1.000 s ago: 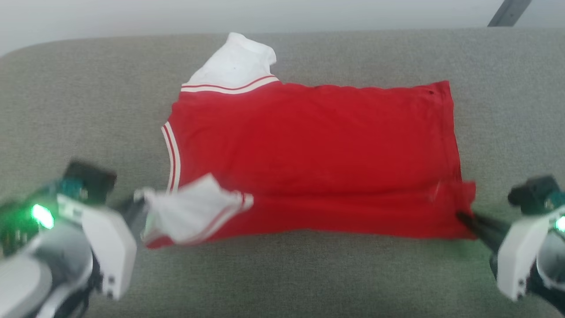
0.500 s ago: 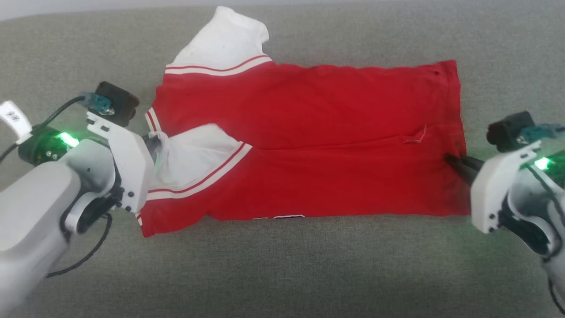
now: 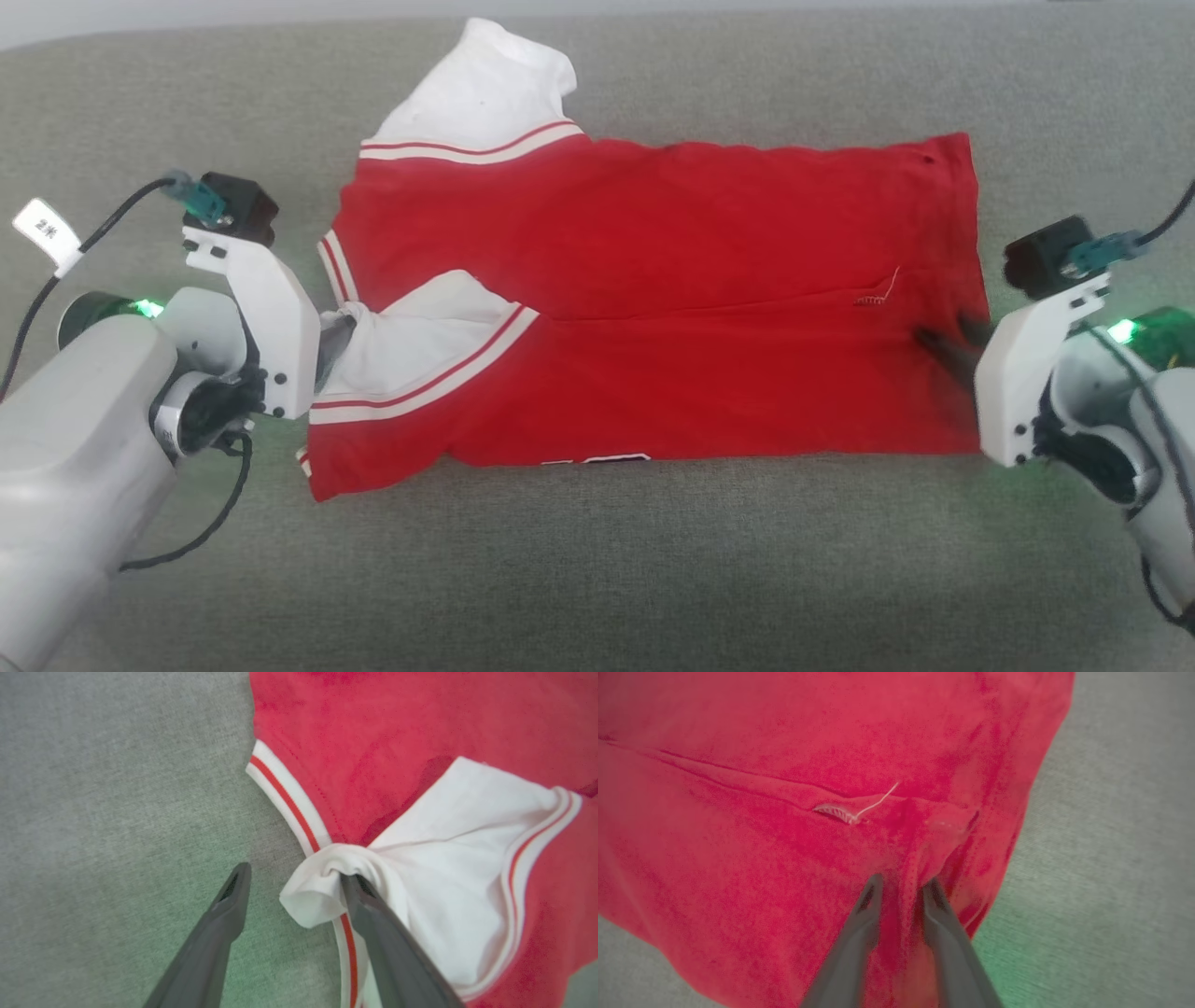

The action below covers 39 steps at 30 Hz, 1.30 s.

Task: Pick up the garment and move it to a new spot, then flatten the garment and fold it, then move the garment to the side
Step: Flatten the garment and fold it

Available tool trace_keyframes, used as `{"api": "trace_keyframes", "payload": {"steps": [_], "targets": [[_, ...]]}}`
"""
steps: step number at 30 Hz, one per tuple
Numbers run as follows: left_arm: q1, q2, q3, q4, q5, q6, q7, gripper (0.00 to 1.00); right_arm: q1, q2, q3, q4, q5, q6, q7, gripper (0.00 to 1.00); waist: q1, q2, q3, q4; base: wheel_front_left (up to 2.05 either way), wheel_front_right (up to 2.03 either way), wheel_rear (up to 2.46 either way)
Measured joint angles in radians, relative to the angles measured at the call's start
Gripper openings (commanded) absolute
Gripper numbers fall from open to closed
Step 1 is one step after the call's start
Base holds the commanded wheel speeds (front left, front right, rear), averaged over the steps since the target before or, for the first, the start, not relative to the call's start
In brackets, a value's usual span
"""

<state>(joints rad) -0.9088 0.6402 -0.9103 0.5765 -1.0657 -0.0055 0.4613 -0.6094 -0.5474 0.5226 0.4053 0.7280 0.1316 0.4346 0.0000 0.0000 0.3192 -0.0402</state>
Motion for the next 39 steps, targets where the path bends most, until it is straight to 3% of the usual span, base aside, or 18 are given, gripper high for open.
{"api": "trace_keyframes", "payload": {"steps": [6, 11, 19, 24, 32, 37, 38, 39], "targets": [[-0.012, 0.027, 0.012, -0.062, -0.011, 0.053, 0.042, 1.0, -0.005, -0.022, -0.037, -0.019, -0.001, 0.0, -0.061, 1.0, 0.0001, 0.0, -0.033, 0.017, 0.0, 0.0, 0.0], [0.033, 0.085, 0.031, -0.198, -0.048, 0.14, 0.083, 1.0, 0.025, -0.018, -0.116, -0.052, -0.038, 0.0, -0.147, 1.0, 0.0, 0.0, -0.06, 0.027, 0.0, 0.0, 0.0], [0.192, 0.185, 0.032, -0.485, -0.101, 0.305, 0.143, 1.0, 0.102, 0.058, -0.295, -0.134, -0.168, 0.0, -0.301, 1.0, 0.0001, 0.0, -0.077, 0.016, 0.0, 0.0, 0.0], [0.263, 0.226, 0.021, -0.553, -0.106, 0.379, 0.153, 1.0, 0.158, 0.137, -0.378, -0.209, -0.254, 0.0, -0.35, 1.0, 0.0, 0.0, -0.071, -0.008, 0.0, 0.0, 0.0], [0.293, 0.205, 0.035, -0.461, -0.122, 0.424, 0.125, 1.0, 0.256, 0.237, -0.453, -0.313, -0.319, 0.0, -0.319, 1.0, 0.0, 0.0, -0.044, -0.054, 0.0, 0.0, 0.0], [0.291, 0.177, 0.048, -0.396, -0.155, 0.412, 0.131, 1.0, 0.306, 0.249, -0.467, -0.355, -0.323, 0.0, -0.24, 1.0, 0.0, 0.0001, -0.026, -0.077, 0.0, 0.0, 0.0], [0.288, 0.176, 0.047, -0.386, -0.158, 0.403, 0.139, 0.66, 0.313, 0.251, -0.472, -0.361, -0.323, 0.0, -0.22, 1.0, 0.0, 0.0001, -0.023, -0.08, 0.0, 0.0, 0.0], [0.285, 0.174, 0.047, -0.379, -0.16, 0.396, 0.141, 0.0, 0.319, 0.255, -0.48, -0.365, -0.319, 0.0, -0.201, 1.0, 0.0, 0.0001, -0.021, -0.082, 0.0, 0.0, 0.0]]}}
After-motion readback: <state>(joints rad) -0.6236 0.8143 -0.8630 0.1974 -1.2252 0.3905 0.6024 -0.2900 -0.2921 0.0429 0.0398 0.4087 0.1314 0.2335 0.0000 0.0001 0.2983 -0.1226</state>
